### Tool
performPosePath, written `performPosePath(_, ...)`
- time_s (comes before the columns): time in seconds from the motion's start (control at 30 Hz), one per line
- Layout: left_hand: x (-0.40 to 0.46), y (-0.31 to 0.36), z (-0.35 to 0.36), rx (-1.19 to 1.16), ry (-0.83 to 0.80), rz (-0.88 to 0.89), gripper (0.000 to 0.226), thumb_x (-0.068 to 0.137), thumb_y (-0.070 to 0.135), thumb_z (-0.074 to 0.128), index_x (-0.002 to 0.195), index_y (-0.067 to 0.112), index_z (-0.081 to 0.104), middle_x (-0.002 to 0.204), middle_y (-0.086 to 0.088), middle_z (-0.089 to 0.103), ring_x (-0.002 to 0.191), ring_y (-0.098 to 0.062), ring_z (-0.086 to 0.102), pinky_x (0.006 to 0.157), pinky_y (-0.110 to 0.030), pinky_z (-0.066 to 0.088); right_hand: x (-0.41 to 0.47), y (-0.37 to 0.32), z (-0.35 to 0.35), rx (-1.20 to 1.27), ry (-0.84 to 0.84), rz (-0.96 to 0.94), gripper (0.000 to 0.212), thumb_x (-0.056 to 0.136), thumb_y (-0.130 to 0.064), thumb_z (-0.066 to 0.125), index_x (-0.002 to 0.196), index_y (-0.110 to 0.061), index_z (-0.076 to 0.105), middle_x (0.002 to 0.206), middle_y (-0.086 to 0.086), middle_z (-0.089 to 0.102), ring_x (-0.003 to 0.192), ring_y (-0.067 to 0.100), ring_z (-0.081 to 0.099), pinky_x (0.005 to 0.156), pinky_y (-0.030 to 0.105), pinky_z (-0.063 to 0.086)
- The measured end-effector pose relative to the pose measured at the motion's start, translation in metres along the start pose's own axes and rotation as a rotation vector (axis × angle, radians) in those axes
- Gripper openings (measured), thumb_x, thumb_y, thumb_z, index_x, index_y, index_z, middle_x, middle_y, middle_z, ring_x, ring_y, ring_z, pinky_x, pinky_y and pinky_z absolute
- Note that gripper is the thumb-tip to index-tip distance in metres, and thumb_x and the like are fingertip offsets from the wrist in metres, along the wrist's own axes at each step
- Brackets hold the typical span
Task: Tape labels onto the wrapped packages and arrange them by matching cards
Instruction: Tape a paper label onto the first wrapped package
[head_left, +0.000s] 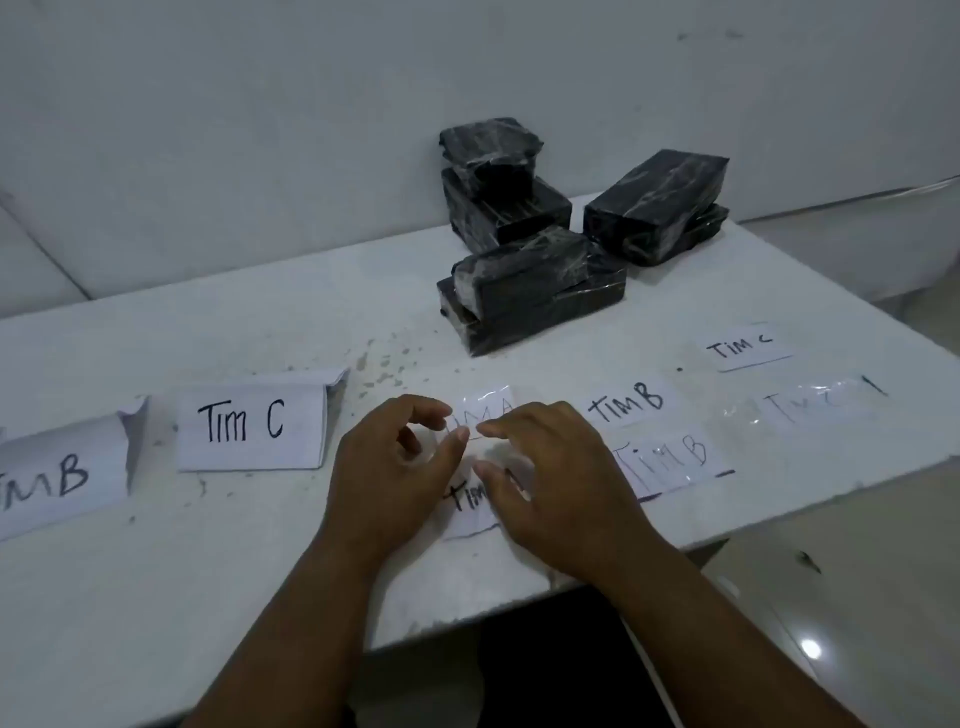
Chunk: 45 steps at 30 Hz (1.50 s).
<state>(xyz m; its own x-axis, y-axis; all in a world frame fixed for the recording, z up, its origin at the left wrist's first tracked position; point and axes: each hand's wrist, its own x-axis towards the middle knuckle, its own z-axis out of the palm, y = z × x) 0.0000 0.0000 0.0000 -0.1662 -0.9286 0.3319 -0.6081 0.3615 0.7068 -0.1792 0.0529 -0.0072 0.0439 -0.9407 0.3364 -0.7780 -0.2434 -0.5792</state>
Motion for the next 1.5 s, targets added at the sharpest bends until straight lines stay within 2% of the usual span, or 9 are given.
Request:
performPosePath(0.1,0.001,-0.002,0.0,0.045,0.003,-0.04,0.012,0.086,0.044,0.075,0.091,0.035,0.07,0.09,0.021,0.067,0.083,-0.001,0.062,0.067,-0.016,0.045,0.004,0.004,0.004,-0.013,0.04,-0.016,0.04,0.091,-0.046,0.06,0.124,-0.024,0.066,0.124,-0.008,0.064,0.114,0.009,0.054,0.098,0.038,0.049)
performPosePath(0.23,-0.001,-0.005,0.001,0.082,-0.04,-0.027,0.022,0.082,0.055,0.07,0.085,0.034,0.072,0.091,0.019,0.066,0.086,-0.002,0.061,0.07,-0.02,0.046,0.002,0.005,0.006,-0.059,0.036,-0.004,0.048,0.089,-0.051,0.058,0.125,-0.022,0.069,0.128,-0.007,0.06,0.118,0.012,0.052,0.098,0.041,0.049)
performPosePath(0.33,-0.001,-0.008,0.0,0.089,-0.064,-0.025,0.024,0.078,0.057,0.069,0.083,0.034,0.073,0.094,0.019,0.066,0.089,-0.003,0.06,0.074,-0.026,0.051,-0.002,0.003,0.005,-0.169,-0.016,0.021,0.05,0.088,-0.057,0.054,0.123,-0.024,0.07,0.133,-0.005,0.056,0.121,0.015,0.05,0.1,0.039,0.043)
performPosePath(0.5,-0.002,-0.008,0.0,0.057,-0.06,-0.031,0.014,0.079,0.046,0.079,0.085,0.034,0.075,0.098,0.019,0.065,0.094,-0.005,0.06,0.078,-0.029,0.054,-0.002,0.003,0.008,-0.231,-0.028,0.026,0.045,0.088,-0.058,0.054,0.119,-0.029,0.067,0.132,-0.007,0.054,0.121,0.012,0.045,0.096,0.032,0.036)
performPosePath(0.7,-0.001,-0.011,0.002,0.071,-0.08,-0.025,0.022,0.076,0.057,0.073,0.085,0.037,0.078,0.101,0.023,0.064,0.1,-0.003,0.059,0.084,-0.036,0.056,-0.001,0.004,0.008,-0.221,-0.021,0.02,0.034,0.087,-0.056,0.054,0.11,-0.031,0.061,0.121,-0.012,0.054,0.113,0.011,0.045,0.093,0.031,0.038)
performPosePath(0.97,-0.003,-0.009,0.001,0.106,-0.119,0.022,0.025,0.076,0.064,0.065,0.082,0.044,0.077,0.108,0.027,0.059,0.109,-0.002,0.048,0.088,-0.03,0.042,0.0,0.003,0.007,-0.23,-0.048,0.017,0.026,0.09,-0.052,0.049,0.108,-0.034,0.053,0.122,-0.014,0.051,0.112,0.01,0.041,0.091,0.031,0.034)
performPosePath(1.17,-0.004,-0.011,0.002,0.122,-0.184,0.074,0.034,0.076,0.072,0.059,0.09,0.046,0.076,0.112,0.027,0.05,0.113,-0.002,0.042,0.095,-0.031,0.04,0.001,0.005,0.01,-0.232,-0.045,0.012,0.022,0.094,-0.05,0.047,0.107,-0.033,0.05,0.12,-0.013,0.05,0.11,0.01,0.041,0.09,0.032,0.035)
performPosePath(1.37,-0.005,-0.01,0.001,0.158,-0.228,0.102,0.016,0.084,0.054,0.07,0.096,0.044,0.069,0.112,0.022,0.048,0.112,-0.006,0.04,0.096,-0.032,0.037,0.001,0.005,0.008,-0.226,-0.051,0.008,0.017,0.095,-0.044,0.047,0.107,-0.032,0.049,0.119,-0.014,0.048,0.11,0.011,0.04,0.09,0.033,0.034)
performPosePath(1.5,-0.006,-0.009,0.001,0.201,-0.279,0.113,0.012,0.088,0.052,0.062,0.098,0.045,0.06,0.112,0.02,0.048,0.112,-0.007,0.038,0.091,-0.028,0.03,0.001,0.006,0.009,-0.209,-0.054,0.009,0.026,0.094,-0.046,0.046,0.115,-0.032,0.055,0.126,-0.012,0.049,0.116,0.011,0.041,0.095,0.034,0.035)
